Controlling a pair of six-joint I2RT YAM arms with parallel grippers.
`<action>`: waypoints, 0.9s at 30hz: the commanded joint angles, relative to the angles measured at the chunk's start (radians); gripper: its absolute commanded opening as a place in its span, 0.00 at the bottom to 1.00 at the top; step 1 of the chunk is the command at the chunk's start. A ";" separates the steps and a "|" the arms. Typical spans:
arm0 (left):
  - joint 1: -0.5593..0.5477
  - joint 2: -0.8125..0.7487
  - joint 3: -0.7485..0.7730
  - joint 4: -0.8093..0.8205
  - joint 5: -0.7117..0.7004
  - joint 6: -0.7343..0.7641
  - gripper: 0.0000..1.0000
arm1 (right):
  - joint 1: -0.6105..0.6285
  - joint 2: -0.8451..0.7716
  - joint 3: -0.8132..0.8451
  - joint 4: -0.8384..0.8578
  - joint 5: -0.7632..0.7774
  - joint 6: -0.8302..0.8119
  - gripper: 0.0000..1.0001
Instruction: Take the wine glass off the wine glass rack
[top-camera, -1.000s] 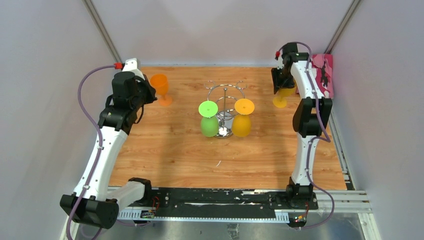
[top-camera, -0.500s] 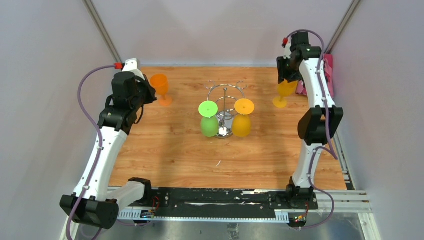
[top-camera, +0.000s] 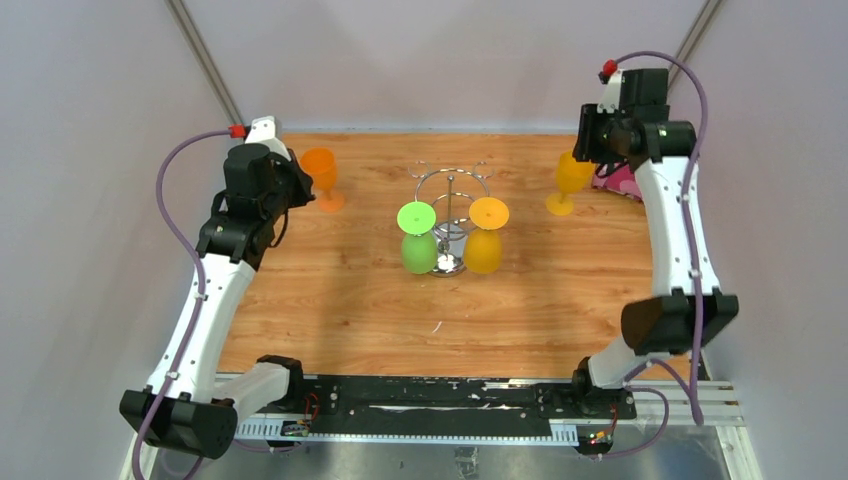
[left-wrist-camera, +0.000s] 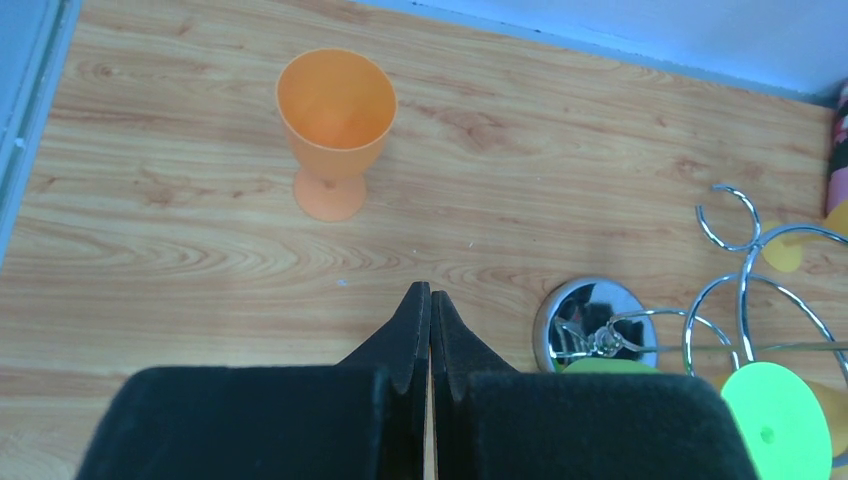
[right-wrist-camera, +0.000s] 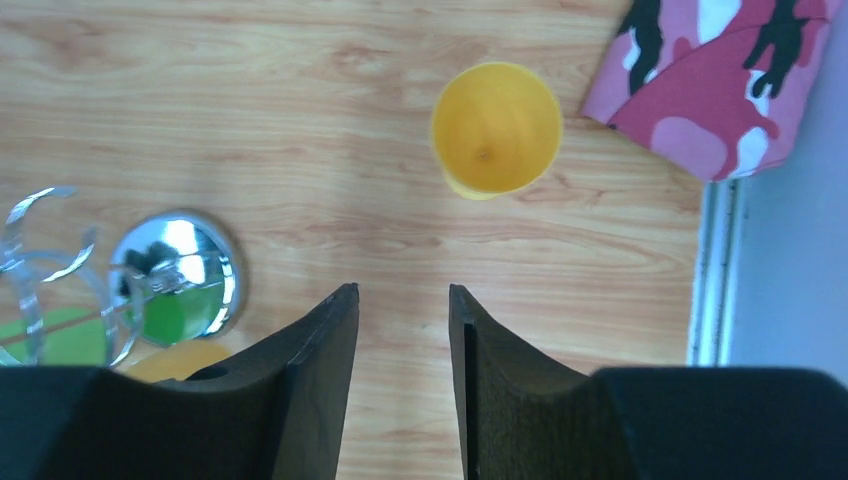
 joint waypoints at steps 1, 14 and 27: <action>-0.016 -0.032 -0.029 0.066 0.046 0.013 0.00 | 0.009 -0.257 -0.224 0.226 -0.193 0.129 0.42; -0.059 -0.103 -0.062 0.143 0.246 0.010 0.01 | 0.014 -0.649 -0.552 0.397 -0.419 0.253 0.43; -0.080 -0.167 -0.030 0.127 0.302 -0.023 0.21 | 0.033 -0.835 -0.769 0.408 -0.316 0.282 0.45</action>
